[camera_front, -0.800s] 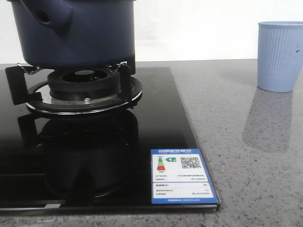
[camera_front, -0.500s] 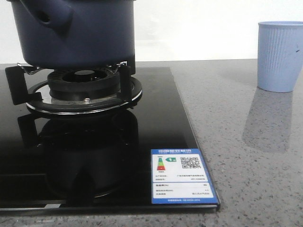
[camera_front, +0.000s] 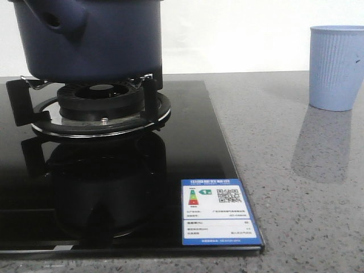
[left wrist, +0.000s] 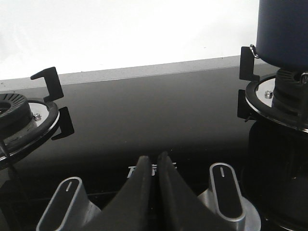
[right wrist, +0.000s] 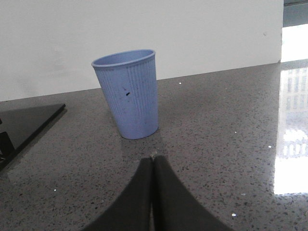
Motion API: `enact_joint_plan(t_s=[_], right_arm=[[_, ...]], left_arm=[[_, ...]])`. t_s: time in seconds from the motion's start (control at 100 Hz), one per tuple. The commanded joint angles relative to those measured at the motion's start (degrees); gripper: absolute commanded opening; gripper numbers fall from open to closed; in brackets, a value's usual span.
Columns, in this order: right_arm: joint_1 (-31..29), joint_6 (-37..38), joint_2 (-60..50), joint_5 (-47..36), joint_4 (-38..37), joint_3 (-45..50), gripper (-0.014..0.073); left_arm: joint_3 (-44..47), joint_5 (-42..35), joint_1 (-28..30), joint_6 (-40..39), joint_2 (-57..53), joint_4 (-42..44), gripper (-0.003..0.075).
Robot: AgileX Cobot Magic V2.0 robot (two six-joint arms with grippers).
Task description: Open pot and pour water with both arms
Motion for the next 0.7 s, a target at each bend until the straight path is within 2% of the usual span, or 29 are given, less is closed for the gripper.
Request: enact_joint_plan(t_s=[0.0, 0.18, 0.69], right_arm=[[0.0, -0.1, -1.1, -4.2, -0.3, 1.0, -0.005], [0.0, -0.1, -1.1, -4.2, -0.3, 1.0, -0.005], [0.0, -0.1, -1.1, -4.2, -0.3, 1.0, -0.005]], left_arm=[[0.9, -4.1, 0.0, -0.2, -1.4, -0.2, -0.0016], [0.9, -6.8, 0.0, -0.2, -1.4, 0.6, -0.0016], [0.9, -6.7, 0.0, -0.2, -1.4, 0.5, -0.0016]])
